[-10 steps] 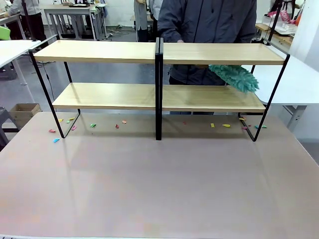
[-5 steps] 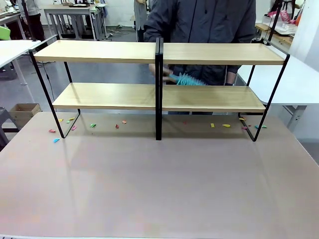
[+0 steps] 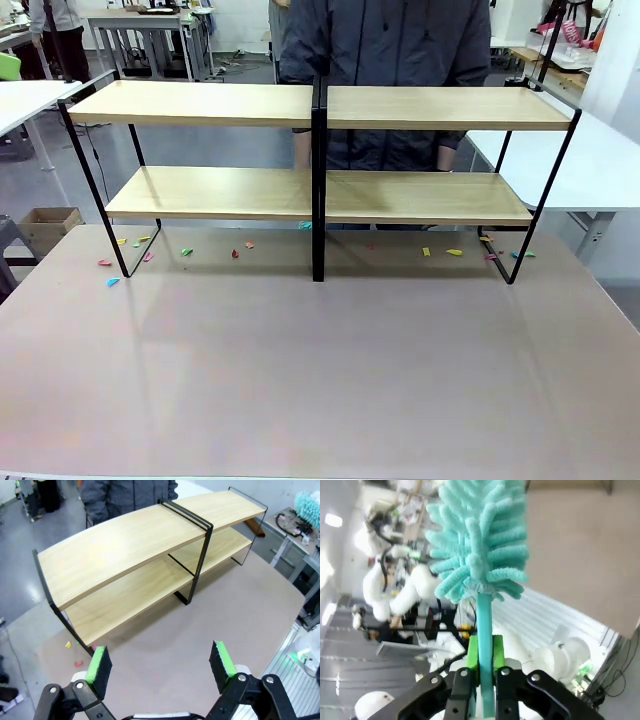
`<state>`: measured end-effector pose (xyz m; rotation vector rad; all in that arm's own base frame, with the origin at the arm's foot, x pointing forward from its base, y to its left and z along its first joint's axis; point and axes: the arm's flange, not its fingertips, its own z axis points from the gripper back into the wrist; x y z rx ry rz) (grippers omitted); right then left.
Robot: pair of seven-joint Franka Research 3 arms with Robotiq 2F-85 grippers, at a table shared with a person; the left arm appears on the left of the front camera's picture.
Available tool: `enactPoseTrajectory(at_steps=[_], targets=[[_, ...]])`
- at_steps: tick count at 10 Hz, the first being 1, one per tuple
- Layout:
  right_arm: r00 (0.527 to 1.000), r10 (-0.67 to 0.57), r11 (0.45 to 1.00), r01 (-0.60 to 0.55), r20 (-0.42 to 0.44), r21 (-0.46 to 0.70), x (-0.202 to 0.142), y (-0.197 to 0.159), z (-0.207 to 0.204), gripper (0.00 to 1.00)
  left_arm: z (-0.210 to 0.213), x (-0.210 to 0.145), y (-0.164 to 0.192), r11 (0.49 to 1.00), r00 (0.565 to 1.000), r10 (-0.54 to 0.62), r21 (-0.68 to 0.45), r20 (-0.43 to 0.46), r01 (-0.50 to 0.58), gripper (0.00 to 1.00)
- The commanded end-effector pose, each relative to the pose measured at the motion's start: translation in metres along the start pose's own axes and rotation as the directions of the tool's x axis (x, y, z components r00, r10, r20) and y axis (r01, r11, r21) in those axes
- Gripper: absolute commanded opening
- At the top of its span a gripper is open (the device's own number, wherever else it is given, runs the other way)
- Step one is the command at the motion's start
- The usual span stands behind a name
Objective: Clean the shelves.
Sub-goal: Clean another randomly selected level of the Shelf with the Duster.
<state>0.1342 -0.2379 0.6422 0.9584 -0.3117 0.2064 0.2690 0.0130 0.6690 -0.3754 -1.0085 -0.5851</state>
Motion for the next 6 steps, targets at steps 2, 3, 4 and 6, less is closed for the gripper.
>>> enactPoseTrajectory(at_steps=[2, 3, 4, 6], targets=[[0.926, 0.09, 0.995, -0.096, -0.368, 0.002, -0.056, 0.001, -0.114, 0.13, 0.0, 0.0, -0.001, 1.0, 1.0, 0.001, 0.003, -0.007, -0.001, 1.0], [0.866, 0.064, 0.997, -0.073, -0.496, 0.003, -0.074, -0.005, -0.165, 0.13, 0.0, 0.0, -0.001, 1.0, 1.0, 0.001, 0.003, -0.007, -0.001, 1.0], [0.797, 0.045, 0.997, -0.07, -0.602, -0.017, -0.091, -0.009, -0.197, 0.13, 0.0, 0.0, -0.001, 1.0, 1.0, 0.001, 0.003, -0.007, -0.001, 1.0], [0.858, 0.047, 0.999, -0.051, -0.512, 0.006, -0.063, -0.025, -0.189, 0.13, 0.0, 0.0, -0.001, 1.0, 1.0, 0.001, 0.003, -0.007, -0.001, 1.0]])
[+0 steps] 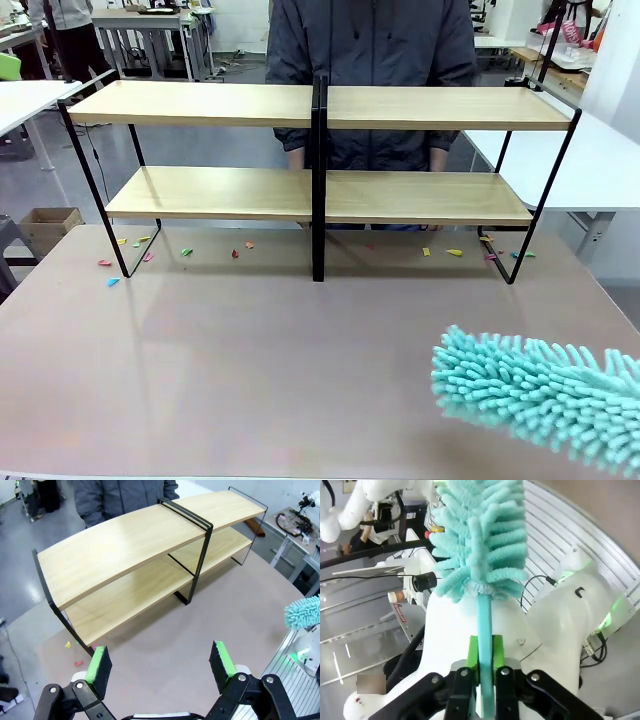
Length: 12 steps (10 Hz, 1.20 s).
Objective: Clean the shelves.
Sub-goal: Clean another randomly selected level of the Shelf with the Duster.
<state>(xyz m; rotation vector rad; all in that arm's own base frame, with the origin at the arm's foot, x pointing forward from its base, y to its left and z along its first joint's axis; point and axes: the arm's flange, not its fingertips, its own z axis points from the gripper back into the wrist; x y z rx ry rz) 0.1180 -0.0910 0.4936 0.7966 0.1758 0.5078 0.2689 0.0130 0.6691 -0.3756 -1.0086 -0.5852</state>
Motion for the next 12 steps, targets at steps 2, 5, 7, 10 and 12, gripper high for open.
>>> enactPoseTrajectory(at_steps=[2, 5, 7, 10, 12], targets=[[1.0, 0.0, 1.0, 0.0, 0.0, 0.0, 0.0, 0.0, 0.0, 0.13, 0.0, 0.0, -0.001, 1.0, 1.0, 0.001, 0.003, -0.007, -0.001, 1.0], [0.996, -0.026, 0.995, 0.034, 0.084, -0.094, 0.064, -0.006, -0.047, 0.13, 0.0, 0.0, -0.001, 1.0, 1.0, 0.001, 0.003, -0.007, -0.001, 1.0], [0.985, -0.039, 0.987, 0.065, 0.169, -0.15, 0.118, -0.016, -0.089, 0.13, 0.0, 0.0, -0.001, 1.0, 1.0, 0.001, 0.003, -0.007, -0.001, 1.0], [0.998, -0.055, 0.984, 0.049, -0.026, -0.172, 0.153, -0.024, -0.12, 0.13, 0.0, 0.0, -0.001, 1.0, 1.0, 0.001, 0.003, -0.007, -0.001, 1.0], [0.992, -0.034, 0.984, 0.055, 0.125, -0.169, 0.159, 0.002, -0.02, 0.13, 0.0, 0.0, -0.001, 1.0, 1.0, 0.001, 0.003, -0.007, -0.001, 1.0]])
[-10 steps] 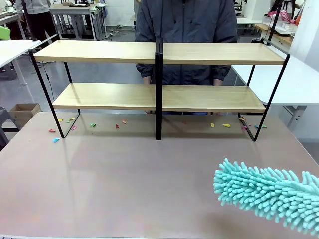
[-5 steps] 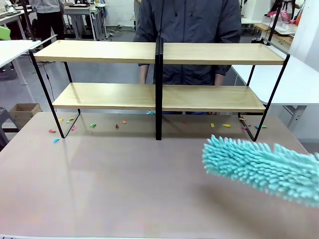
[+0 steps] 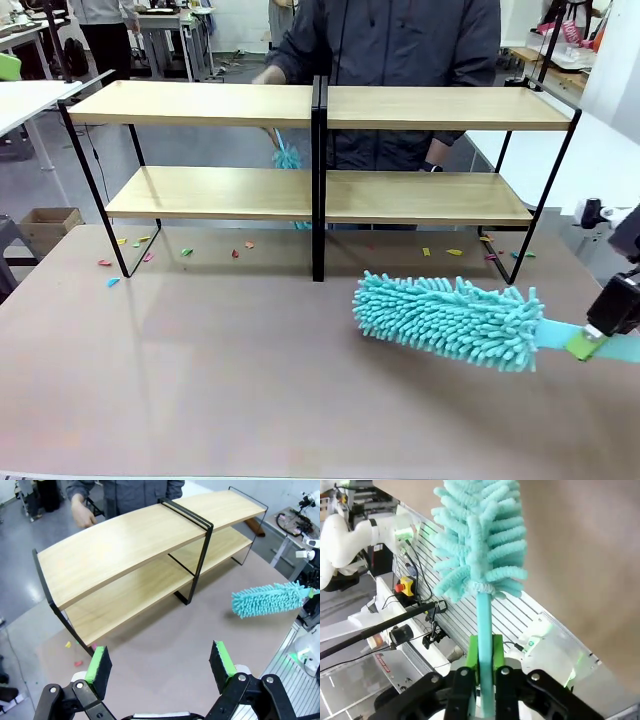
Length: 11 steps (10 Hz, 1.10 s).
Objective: Clean the shelves.
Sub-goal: Clean another randomly selected level of the Shelf with the Duster.
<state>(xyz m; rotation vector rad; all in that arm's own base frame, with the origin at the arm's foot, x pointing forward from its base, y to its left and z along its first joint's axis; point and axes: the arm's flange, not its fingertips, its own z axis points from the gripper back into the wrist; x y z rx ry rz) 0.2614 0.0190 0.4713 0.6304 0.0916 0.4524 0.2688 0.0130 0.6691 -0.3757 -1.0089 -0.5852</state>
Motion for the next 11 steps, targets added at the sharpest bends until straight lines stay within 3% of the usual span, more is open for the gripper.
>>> enactPoseTrajectory(at_steps=[1, 2, 4, 6, 8, 10, 11], targets=[[1.0, -0.001, 1.0, 0.001, -0.028, -0.003, 0.006, 0.001, -0.009, 0.13, 0.0, 0.0, -0.001, 1.0, 1.0, 0.001, 0.003, -0.007, -0.001, 1.0], [1.0, 0.026, 0.999, -0.026, -0.015, -0.032, 0.035, -0.002, -0.031, 0.13, 0.0, 0.0, -0.001, 1.0, 1.0, 0.001, 0.003, -0.007, -0.001, 1.0], [0.994, 0.042, 0.998, -0.045, 0.099, 0.034, 0.073, -0.018, -0.059, 0.13, 0.0, 0.0, -0.001, 1.0, 1.0, 0.001, 0.003, -0.007, -0.001, 1.0], [0.978, 0.002, 0.998, 0.011, 0.209, -0.059, 0.099, -0.029, -0.08, 0.13, 0.0, 0.0, -0.001, 1.0, 1.0, 0.001, 0.003, -0.007, -0.001, 1.0], [0.975, -0.043, 0.995, 0.061, 0.217, -0.079, 0.12, -0.044, -0.102, 0.13, 0.0, 0.0, -0.001, 1.0, 1.0, 0.001, 0.003, -0.007, -0.001, 1.0], [0.971, -0.032, 0.998, 0.043, 0.238, -0.038, 0.114, -0.05, -0.1, 0.13, 0.0, 0.0, -0.001, 1.0, 1.0, 0.001, 0.003, -0.007, -0.001, 1.0], [0.975, -0.01, 1.0, 0.015, 0.224, -0.019, 0.089, -0.049, -0.077, 0.13, 0.0, 0.0, -0.001, 1.0, 1.0, 0.001, 0.003, -0.007, -0.001, 1.0]])
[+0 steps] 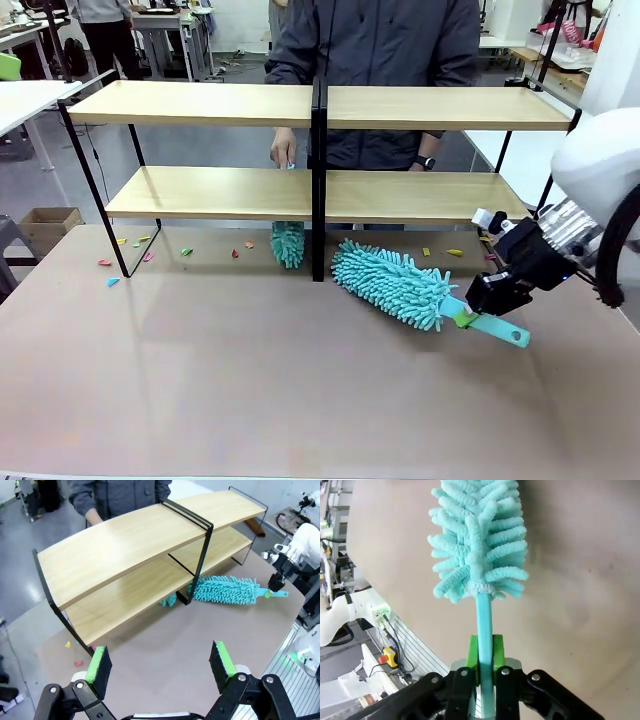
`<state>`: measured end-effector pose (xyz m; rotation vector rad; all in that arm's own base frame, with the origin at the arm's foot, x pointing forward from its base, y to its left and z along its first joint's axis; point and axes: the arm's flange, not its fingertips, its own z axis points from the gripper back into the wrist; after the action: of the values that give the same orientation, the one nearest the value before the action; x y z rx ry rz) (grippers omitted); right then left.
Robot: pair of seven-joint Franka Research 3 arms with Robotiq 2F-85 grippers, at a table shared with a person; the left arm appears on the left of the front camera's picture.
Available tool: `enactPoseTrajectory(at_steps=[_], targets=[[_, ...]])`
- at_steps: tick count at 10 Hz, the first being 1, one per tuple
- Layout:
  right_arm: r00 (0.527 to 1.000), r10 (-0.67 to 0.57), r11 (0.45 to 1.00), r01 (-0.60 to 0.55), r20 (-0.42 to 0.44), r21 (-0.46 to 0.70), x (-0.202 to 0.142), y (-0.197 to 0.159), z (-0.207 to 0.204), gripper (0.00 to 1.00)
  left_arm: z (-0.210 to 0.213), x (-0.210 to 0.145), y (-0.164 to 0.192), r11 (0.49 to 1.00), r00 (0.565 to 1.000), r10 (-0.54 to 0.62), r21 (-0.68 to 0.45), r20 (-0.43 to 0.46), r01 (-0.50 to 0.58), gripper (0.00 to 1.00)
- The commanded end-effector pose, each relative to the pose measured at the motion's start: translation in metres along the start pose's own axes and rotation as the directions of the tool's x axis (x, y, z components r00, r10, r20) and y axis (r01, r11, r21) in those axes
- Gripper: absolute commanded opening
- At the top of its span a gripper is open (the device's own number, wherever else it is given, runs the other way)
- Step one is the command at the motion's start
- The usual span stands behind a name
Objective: Clean the shelves.
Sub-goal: Clean another randomly selected level of the Shelf with the Duster.
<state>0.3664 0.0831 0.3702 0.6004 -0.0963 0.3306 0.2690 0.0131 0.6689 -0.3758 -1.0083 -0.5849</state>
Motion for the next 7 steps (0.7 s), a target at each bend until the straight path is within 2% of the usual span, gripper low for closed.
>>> enactPoseTrajectory(at_steps=[1, 2, 3, 4, 6, 7], targets=[[0.995, 0.087, 0.983, -0.079, -0.041, 0.167, -0.06, -0.012, 0.068, 0.13, 0.0, 0.0, -0.001, 1.0, 1.0, 0.001, 0.003, -0.007, -0.001, 1.0], [0.995, 0.053, 0.978, -0.034, -0.086, 0.205, -0.102, -0.032, 0.115, 0.13, 0.0, 0.0, -0.001, 1.0, 1.0, 0.001, 0.003, -0.007, -0.001, 1.0], [0.998, -0.042, 0.982, 0.05, -0.048, 0.183, -0.15, -0.056, 0.16, 0.13, 0.0, 0.0, -0.001, 1.0, 1.0, 0.001, 0.003, -0.007, -0.001, 1.0], [0.995, -0.074, 0.969, 0.087, -0.063, 0.232, -0.187, -0.076, 0.187, 0.13, 0.0, 0.0, -0.001, 1.0, 1.0, 0.001, 0.003, -0.007, -0.001, 1.0], [0.994, -0.069, 0.947, 0.091, -0.08, 0.309, -0.238, -0.103, 0.216, 0.13, 0.0, 0.0, -0.001, 1.0, 1.0, 0.001, 0.003, -0.007, -0.001, 1.0], [0.997, -0.028, 0.94, 0.053, -0.078, 0.338, -0.247, -0.106, 0.217, 0.13, 0.0, 0.0, -0.001, 1.0, 1.0, 0.001, 0.003, -0.007, -0.001, 1.0]])
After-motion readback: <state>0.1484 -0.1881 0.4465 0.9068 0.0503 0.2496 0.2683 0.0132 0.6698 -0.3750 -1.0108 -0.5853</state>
